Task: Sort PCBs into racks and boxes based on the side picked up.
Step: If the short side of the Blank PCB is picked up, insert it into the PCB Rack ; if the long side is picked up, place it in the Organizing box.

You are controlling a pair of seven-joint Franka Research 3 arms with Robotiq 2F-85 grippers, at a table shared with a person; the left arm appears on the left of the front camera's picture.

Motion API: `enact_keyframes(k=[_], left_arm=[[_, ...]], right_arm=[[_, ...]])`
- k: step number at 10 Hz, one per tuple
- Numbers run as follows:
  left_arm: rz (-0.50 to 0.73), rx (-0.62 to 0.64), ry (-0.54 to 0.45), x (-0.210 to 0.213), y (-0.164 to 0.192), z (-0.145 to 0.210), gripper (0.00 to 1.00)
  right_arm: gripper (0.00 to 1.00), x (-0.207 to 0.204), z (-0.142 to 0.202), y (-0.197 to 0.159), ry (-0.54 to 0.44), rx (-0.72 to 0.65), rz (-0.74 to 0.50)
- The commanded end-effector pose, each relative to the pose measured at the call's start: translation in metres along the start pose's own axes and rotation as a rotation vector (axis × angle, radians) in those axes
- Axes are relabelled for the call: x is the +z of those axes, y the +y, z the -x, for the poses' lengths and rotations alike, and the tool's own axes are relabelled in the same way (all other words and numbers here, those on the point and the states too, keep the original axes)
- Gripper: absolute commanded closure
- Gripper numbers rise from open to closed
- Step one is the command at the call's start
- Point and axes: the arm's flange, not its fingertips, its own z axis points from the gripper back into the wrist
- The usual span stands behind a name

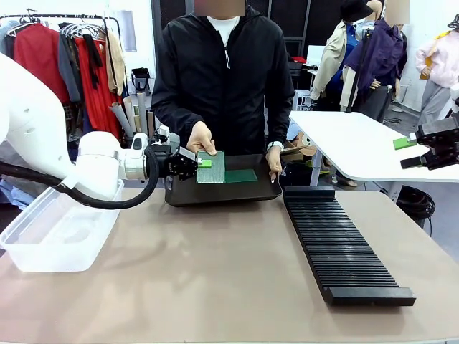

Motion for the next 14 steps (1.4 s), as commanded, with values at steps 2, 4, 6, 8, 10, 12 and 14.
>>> enact_keyframes(k=[2,4,6,8,10,12,14], left_arm=[[0.0,-0.004,0.0,-0.001,-0.003,-0.001,1.0],[0.0,-0.004,0.0,-0.001,-0.003,-0.001,1.0],[0.0,-0.004,0.0,-0.001,-0.003,-0.001,1.0],[0.0,-0.004,0.0,-0.001,-0.003,-0.001,1.0],[0.0,-0.004,0.0,-0.001,-0.003,-0.001,1.0],[-0.013,0.017,-0.018,0.014,-0.01,-0.001,1.0],[-0.048,0.045,-0.025,0.044,-0.036,-0.003,1.0]], right_arm=[[0.0,-0.001,-0.001,0.001,-0.002,-0.003,-0.003],[0.0,-0.001,-0.001,0.001,-0.002,-0.003,-0.003],[0.0,-0.001,-0.001,0.001,-0.002,-0.003,-0.003],[0.0,-0.001,-0.001,0.001,-0.002,-0.003,-0.003],[0.0,-0.001,-0.001,0.001,-0.002,-0.003,-0.003],[0.0,-0.001,-0.001,0.001,-0.002,-0.003,-0.003],[0.0,-0.001,-0.001,0.001,-0.002,-0.003,-0.003]])
